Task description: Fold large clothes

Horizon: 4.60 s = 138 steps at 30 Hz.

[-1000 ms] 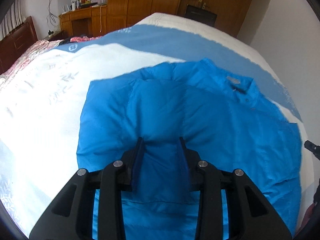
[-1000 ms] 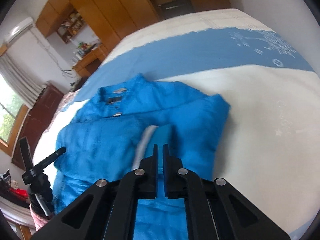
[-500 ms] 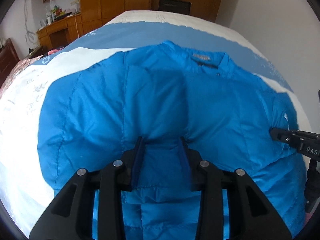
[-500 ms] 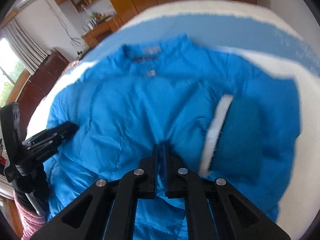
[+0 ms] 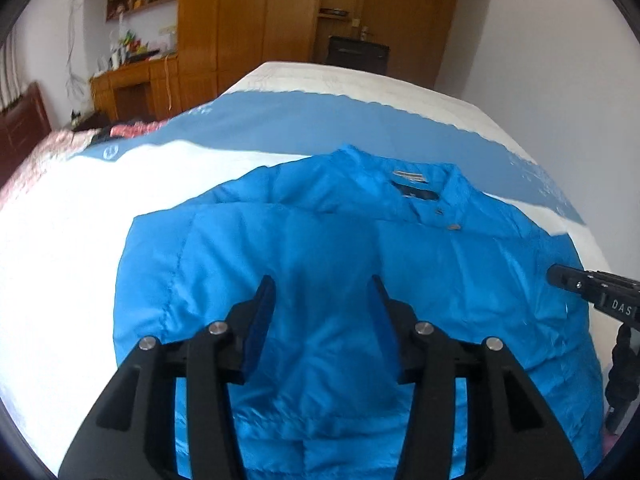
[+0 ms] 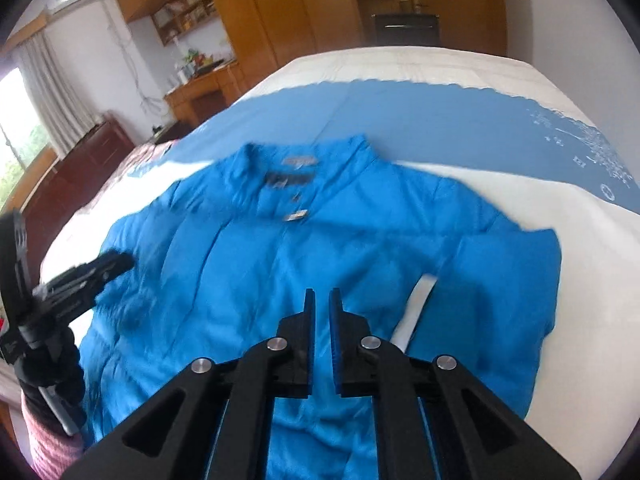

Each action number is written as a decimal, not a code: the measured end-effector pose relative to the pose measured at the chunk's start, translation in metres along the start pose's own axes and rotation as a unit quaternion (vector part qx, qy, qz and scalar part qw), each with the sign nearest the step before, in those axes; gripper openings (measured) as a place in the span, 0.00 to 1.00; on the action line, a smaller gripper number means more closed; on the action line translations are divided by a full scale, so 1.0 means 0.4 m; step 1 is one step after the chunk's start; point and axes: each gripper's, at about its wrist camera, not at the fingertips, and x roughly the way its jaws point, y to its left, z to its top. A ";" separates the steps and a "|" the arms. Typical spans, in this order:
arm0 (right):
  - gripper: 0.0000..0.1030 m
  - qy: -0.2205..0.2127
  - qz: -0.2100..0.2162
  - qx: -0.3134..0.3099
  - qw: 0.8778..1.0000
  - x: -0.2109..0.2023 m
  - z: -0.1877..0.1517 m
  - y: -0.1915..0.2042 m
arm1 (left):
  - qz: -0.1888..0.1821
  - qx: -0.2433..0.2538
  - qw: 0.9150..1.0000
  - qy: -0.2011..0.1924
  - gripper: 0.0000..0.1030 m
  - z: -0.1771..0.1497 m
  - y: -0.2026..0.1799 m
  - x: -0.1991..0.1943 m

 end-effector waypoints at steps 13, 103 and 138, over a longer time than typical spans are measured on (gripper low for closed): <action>0.08 0.033 -0.003 0.019 0.999 0.068 -0.027 -0.044 | 0.018 -0.027 0.999 0.036 0.44 -0.012 0.043 0.044; 0.12 0.069 0.165 -0.027 0.983 -0.467 -0.750 -0.089 | -0.015 -0.134 0.987 0.092 0.12 -0.642 0.203 -0.520; 0.10 0.006 0.200 0.057 0.978 -0.385 -0.063 -0.201 | -0.182 -0.170 0.968 -0.032 0.10 0.071 0.174 -0.295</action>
